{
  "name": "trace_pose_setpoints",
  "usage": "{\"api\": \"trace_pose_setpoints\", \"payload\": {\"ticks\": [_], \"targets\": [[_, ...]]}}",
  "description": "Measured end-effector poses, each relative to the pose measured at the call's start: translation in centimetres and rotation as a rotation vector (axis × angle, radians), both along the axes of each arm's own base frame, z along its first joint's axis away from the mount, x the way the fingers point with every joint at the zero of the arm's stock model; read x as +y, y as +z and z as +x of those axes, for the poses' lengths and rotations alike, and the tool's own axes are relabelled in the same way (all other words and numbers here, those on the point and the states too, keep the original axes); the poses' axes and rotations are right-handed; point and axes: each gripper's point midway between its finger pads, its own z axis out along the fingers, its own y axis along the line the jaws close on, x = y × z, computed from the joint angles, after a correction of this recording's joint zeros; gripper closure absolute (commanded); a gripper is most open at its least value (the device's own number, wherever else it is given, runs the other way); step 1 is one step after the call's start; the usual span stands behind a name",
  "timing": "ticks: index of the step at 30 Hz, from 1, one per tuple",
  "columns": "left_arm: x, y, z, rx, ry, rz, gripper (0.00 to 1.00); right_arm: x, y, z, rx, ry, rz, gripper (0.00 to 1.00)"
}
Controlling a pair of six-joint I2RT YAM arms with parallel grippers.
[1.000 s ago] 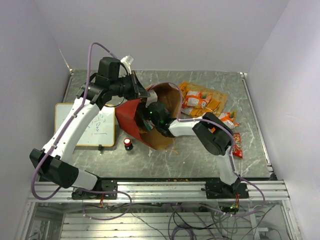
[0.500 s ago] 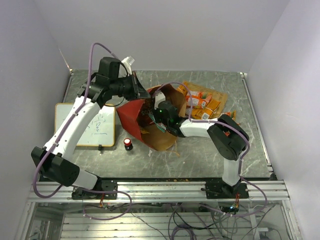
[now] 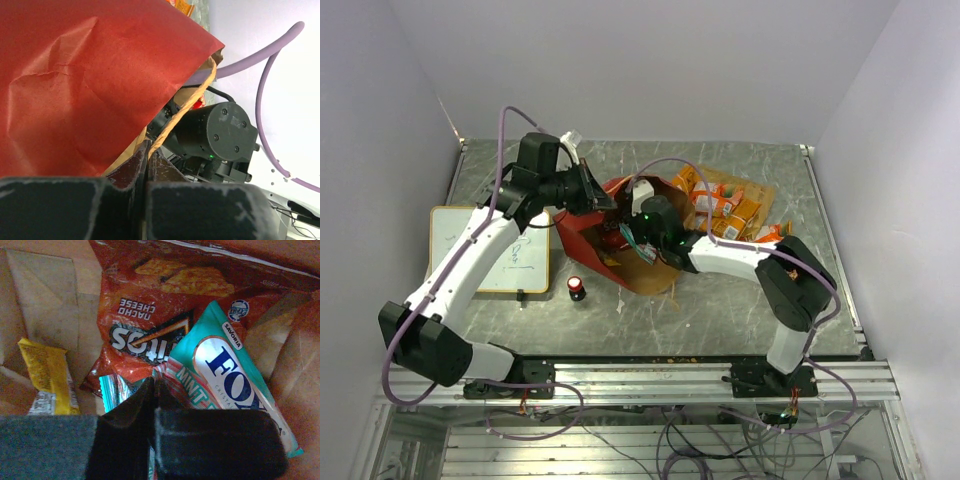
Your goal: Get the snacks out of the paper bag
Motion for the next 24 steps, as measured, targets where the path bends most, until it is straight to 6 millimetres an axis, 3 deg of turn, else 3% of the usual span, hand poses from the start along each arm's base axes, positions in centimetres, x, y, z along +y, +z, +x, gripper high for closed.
{"api": "trace_pose_setpoints", "payload": {"ticks": [9, 16, 24], "targets": [[0.3, 0.0, 0.1, -0.007, 0.020, 0.015, 0.93, -1.1, 1.4, -1.0, 0.015, -0.013, -0.004, 1.00], [0.6, -0.1, 0.4, -0.013, 0.043, 0.029, 0.93, -2.0, 5.7, -1.7, -0.044, -0.010, 0.042, 1.00], [0.4, 0.0, 0.5, -0.012, 0.047, 0.024, 0.93, -1.1, 12.3, -4.2, -0.066, 0.083, 0.229, 1.00]]}}
